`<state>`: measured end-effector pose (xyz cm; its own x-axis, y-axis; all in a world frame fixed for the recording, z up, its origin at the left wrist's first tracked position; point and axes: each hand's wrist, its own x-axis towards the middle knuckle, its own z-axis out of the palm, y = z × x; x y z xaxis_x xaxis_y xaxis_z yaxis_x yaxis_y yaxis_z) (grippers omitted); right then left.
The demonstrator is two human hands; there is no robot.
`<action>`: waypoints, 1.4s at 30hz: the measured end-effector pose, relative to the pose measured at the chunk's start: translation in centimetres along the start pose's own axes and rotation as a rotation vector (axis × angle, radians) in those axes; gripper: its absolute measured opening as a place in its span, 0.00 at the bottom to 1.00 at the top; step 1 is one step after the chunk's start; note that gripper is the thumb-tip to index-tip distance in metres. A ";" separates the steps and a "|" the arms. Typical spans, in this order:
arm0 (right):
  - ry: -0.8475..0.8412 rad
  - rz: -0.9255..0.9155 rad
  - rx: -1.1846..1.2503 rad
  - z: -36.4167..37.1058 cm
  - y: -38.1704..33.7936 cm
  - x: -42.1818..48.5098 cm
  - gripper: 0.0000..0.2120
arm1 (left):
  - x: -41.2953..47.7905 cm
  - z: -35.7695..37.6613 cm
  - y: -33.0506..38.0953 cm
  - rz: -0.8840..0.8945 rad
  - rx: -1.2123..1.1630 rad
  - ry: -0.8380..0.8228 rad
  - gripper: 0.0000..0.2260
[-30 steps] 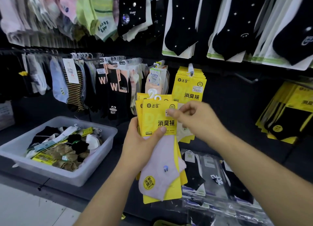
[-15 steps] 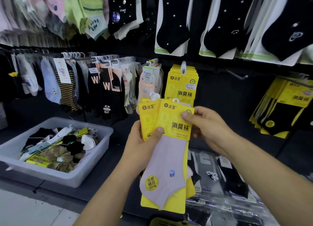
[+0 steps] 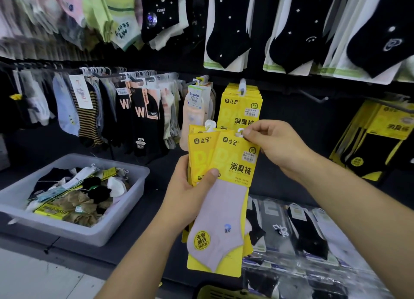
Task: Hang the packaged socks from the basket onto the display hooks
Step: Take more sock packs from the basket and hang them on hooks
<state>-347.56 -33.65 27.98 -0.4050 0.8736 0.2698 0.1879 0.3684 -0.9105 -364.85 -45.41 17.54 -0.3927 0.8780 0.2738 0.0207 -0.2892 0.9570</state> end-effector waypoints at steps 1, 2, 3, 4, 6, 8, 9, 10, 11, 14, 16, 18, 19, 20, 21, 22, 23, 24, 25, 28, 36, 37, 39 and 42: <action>0.006 -0.006 -0.006 0.1 0.0 0.0 0.05 | 0.0 0.0 0.0 0.002 -0.012 -0.007 0.28; 0.011 -0.010 -0.008 0.2 -0.1 0.1 0.05 | 0.0 0.1 0.0 0.002 -0.029 -0.011 0.27; 0.020 -0.015 -0.007 0.2 -0.3 0.3 0.05 | 0.0 0.1 0.0 -0.002 -0.048 -0.012 0.26; 0.036 -0.022 -0.005 0.2 -0.5 0.5 0.05 | 0.1 0.1 -0.1 -0.009 -0.068 -0.010 0.25; 0.106 -0.046 -0.006 -0.1 -1.1 1.2 0.06 | 0.1 -0.1 -0.2 -0.014 -0.096 0.008 0.20; 0.195 -0.087 -0.052 -0.7 -2.1 2.2 0.08 | 0.2 -0.5 -0.1 0.007 -0.077 0.053 0.15; 0.230 -0.111 -0.085 -1.1 -2.6 2.8 0.08 | 0.3 -0.8 -0.1 0.020 -0.052 0.078 0.12; 0.252 -0.137 -0.126 -1.4 -3.1 3.3 0.08 | 0.3 -1.1 0.0 0.033 -0.020 0.099 0.10; 0.264 -0.162 -0.176 -1.5 -3.5 3.8 0.08 | 0.4 -1.5 0.2 0.046 0.016 0.116 0.09; 0.275 -0.234 -0.309 -1.5 -4.1 5.2 0.07 | 0.3 -2.2 0.4 0.084 0.118 0.132 0.07; 0.279 -0.265 -0.368 -1.2 -4.1 6.0 0.07 | 0.2 -2.5 0.5 0.102 0.153 0.129 0.07; 0.300 -0.272 -0.387 -1.0 -4.1 6.6 0.06 | 0.2 -2.5 0.5 0.107 0.166 0.127 0.09; 0.308 -0.274 -0.389 -0.9 -4.1 6.9 0.07 | 0.2 -2.5 0.5 0.102 0.165 0.129 0.08; 0.314 -0.279 -0.397 -0.8 -4.0 7.0 0.07 | 0.2 -2.6 0.5 0.095 0.160 0.131 0.07; 0.320 -0.287 -0.413 -0.6 -4.0 7.1 0.07 | 0.2 -2.6 0.5 0.087 0.153 0.133 0.06; 0.326 -0.299 -0.435 -0.5 -3.9 7.1 0.07 | 0.2 -2.6 0.5 0.081 0.143 0.133 0.06; 0.332 -0.309 -0.460 -0.4 -3.9 7.1 0.07 | 0.2 -2.5 0.6 0.074 0.132 0.133 0.07; 0.333 -0.313 -0.481 -0.4 -3.8 6.9 0.07 | 0.2 -2.5 0.6 0.071 0.121 0.132 0.07; 0.334 -0.315 -0.507 -0.3 -3.7 6.7 0.06 | 0.1 -2.5 0.7 0.068 0.111 0.130 0.08; 0.409 -0.352 -0.658 -0.1 -3.2 5.8 0.07 | 0.0 -2.3 0.9 0.060 0.072 0.103 0.10; 0.131 -0.153 -0.275 3.4 -1.1 -1.0 0.18 | -0.1 -1.6 1.1 0.048 0.014 0.090 0.10; 0.055 -0.102 -0.281 4.1 -0.8 -1.7 0.20 | 0.0 -1.5 1.0 0.055 0.011 0.095 0.12; -0.005 -0.037 -0.256 5.0 -0.2 -2.5 0.21 | 0.0 -1.2 0.7 0.071 0.004 0.100 0.15; 0.001 0.000 -0.101 5.1 0.2 -2.9 0.16 | 0.0 -1.1 0.5 0.064 -0.006 0.107 0.18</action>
<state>-350.94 -37.68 25.38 -0.4039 0.8739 0.2706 0.2767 0.3986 -0.8744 -365.81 -45.95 17.94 -0.4870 0.8116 0.3227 0.0440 -0.3462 0.9371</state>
